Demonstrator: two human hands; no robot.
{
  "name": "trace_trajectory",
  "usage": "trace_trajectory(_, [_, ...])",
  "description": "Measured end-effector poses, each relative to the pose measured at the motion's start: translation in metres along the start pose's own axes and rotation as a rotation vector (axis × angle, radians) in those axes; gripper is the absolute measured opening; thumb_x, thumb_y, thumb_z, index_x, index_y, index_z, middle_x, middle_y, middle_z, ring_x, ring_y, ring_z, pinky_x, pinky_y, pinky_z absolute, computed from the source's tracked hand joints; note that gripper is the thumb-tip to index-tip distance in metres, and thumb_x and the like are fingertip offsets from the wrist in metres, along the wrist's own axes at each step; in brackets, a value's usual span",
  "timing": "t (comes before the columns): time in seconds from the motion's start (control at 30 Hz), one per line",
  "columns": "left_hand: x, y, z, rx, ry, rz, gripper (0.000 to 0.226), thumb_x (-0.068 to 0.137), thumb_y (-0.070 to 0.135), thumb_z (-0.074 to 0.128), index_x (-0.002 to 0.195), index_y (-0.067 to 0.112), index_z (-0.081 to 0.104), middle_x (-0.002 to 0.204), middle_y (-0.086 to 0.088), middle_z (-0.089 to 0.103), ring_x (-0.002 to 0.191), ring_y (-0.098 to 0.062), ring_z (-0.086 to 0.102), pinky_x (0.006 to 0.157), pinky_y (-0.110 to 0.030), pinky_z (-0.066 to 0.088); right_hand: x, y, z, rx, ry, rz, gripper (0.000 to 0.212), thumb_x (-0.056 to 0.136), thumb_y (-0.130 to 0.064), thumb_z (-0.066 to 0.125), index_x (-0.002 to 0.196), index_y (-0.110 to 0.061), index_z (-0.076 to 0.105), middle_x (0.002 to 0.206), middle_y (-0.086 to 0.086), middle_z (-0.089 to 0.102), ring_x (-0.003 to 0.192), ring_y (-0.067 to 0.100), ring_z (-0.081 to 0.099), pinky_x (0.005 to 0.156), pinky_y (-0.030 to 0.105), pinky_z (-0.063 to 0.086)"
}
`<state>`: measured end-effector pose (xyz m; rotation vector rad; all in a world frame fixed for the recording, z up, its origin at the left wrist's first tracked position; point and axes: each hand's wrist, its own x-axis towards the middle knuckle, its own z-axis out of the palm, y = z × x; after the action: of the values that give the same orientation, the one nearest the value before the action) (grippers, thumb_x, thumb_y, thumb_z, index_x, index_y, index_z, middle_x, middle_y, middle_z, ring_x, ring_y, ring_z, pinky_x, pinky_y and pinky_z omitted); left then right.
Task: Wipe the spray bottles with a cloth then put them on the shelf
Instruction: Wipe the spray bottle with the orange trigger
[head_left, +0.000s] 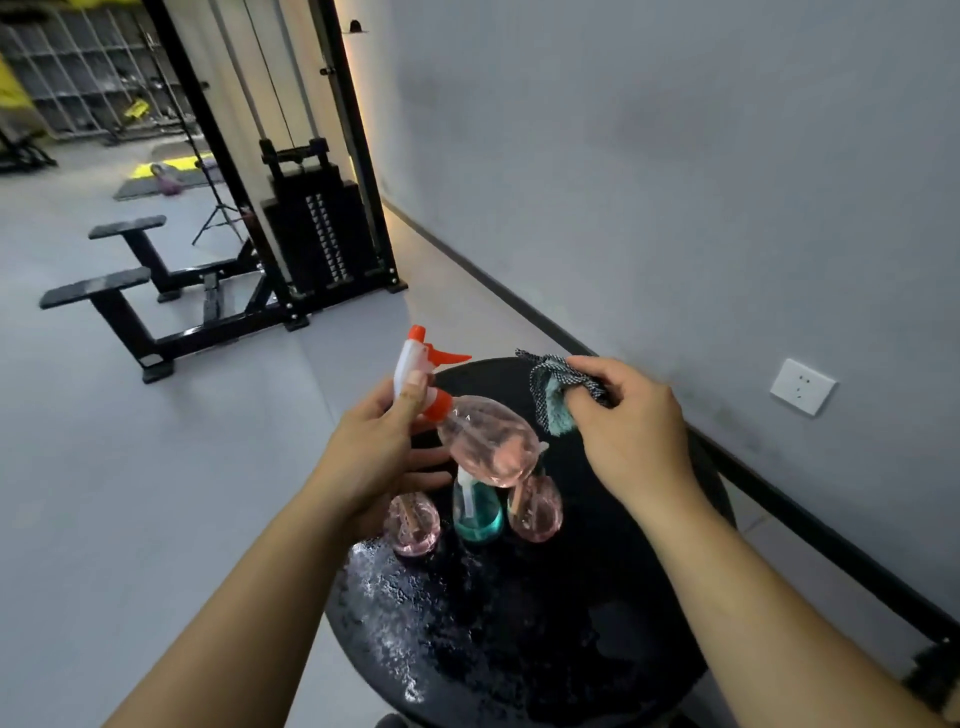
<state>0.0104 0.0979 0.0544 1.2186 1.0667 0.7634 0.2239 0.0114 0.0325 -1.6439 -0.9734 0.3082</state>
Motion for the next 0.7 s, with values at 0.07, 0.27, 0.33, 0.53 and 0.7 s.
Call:
trace_trajectory(0.07, [-0.003,0.000,-0.010,-0.010,0.017,0.003,0.033,0.103,0.055,0.057,0.121,0.030,0.068,0.122,-0.012,0.073,0.100,-0.042,0.078,0.090,-0.064,0.062,-0.003,-0.008,0.013,0.009,-0.010,-0.008,0.032,0.093,-0.016,0.067,0.119,-0.033,0.075,0.113,-0.016,0.072,0.092,-0.005,0.065,0.071,0.000,0.045])
trace_trajectory(0.27, [-0.008,-0.007,-0.036,-0.038,0.061,0.017,0.032,0.103,0.057,0.058,0.118,0.032,0.070,0.119,-0.009,0.075,0.095,-0.037,0.080,0.087,-0.055,0.065,-0.014,-0.023,0.043,0.040,-0.082,-0.058,0.030,0.096,-0.015,0.068,0.120,-0.031,0.075,0.111,-0.017,0.072,0.081,-0.011,0.068,0.071,0.008,0.054])
trace_trajectory(0.33, [-0.009,-0.010,-0.043,-0.050,0.088,0.019,0.033,0.102,0.059,0.058,0.117,0.033,0.071,0.116,-0.009,0.077,0.091,-0.037,0.080,0.087,-0.053,0.065,-0.016,-0.026,0.052,0.046,-0.084,-0.073,0.029,0.095,-0.018,0.070,0.119,-0.032,0.075,0.113,-0.019,0.073,0.102,-0.007,0.068,0.092,0.025,0.059])
trace_trajectory(0.53, [-0.007,-0.010,-0.050,-0.062,0.105,0.043,0.039,0.100,0.064,0.057,0.119,0.032,0.071,0.111,-0.008,0.079,0.089,-0.035,0.081,0.084,-0.049,0.066,-0.026,-0.041,0.073,0.013,-0.179,-0.154,0.031,0.094,-0.021,0.073,0.119,-0.039,0.071,0.116,-0.026,0.064,0.109,-0.011,0.060,0.093,0.017,0.055])
trace_trajectory(0.7, [-0.003,-0.008,-0.050,-0.031,0.142,0.119,0.036,0.102,0.061,0.056,0.120,0.033,0.071,0.114,-0.005,0.078,0.087,-0.032,0.082,0.079,-0.044,0.065,-0.026,-0.039,0.077,-0.217,-0.329,-0.235,0.036,0.098,-0.026,0.068,0.133,-0.035,0.067,0.123,-0.028,0.059,0.107,-0.026,0.047,0.087,-0.010,0.031])
